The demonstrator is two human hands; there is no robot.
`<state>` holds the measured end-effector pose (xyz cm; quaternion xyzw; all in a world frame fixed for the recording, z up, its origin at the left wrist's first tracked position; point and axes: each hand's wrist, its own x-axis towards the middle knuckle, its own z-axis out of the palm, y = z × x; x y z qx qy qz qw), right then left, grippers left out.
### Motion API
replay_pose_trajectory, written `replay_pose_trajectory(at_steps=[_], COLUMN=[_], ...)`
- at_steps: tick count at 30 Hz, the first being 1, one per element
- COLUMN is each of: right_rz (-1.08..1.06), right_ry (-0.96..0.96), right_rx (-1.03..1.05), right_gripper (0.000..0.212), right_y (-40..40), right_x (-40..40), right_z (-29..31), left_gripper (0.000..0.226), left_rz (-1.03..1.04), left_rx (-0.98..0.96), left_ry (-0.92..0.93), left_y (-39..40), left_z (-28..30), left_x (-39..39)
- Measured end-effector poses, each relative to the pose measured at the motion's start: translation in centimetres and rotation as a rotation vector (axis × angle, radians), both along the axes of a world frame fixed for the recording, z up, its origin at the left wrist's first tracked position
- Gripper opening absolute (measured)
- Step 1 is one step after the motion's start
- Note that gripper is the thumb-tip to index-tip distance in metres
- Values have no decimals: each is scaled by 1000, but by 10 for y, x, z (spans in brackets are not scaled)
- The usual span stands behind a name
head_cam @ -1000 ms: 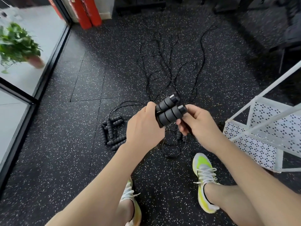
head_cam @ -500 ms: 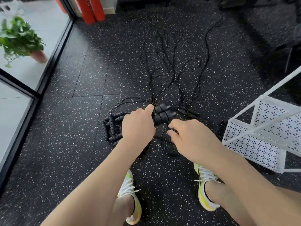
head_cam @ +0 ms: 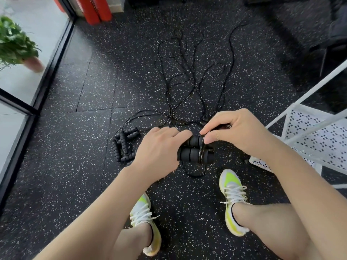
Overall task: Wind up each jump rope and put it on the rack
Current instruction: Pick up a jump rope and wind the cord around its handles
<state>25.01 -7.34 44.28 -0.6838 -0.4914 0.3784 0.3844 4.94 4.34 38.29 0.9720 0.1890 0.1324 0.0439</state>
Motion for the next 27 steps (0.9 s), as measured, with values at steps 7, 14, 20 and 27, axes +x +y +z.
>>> replay_pose_trajectory(at_steps=[7,14,20,27], right_rz=[-74,-209,-330,-128], right_ry=[316,826,764,-2], right_rx=[107,159,116,-34], right_gripper=[8,22,39,33], right_y=[4,15,18,11], right_x=[1,-28,-43,-59], right_z=[-9,-27,-45,-38], left_gripper=[55,53,52,32], left_rz=[-40,64,274,507], left_rx=[-77,-304,-465,-245], left_ry=[-122,-181,-253,-55], left_y=[2,0,-5,10], left_z=[8,13,22,28], left_x=[4,7,13,15])
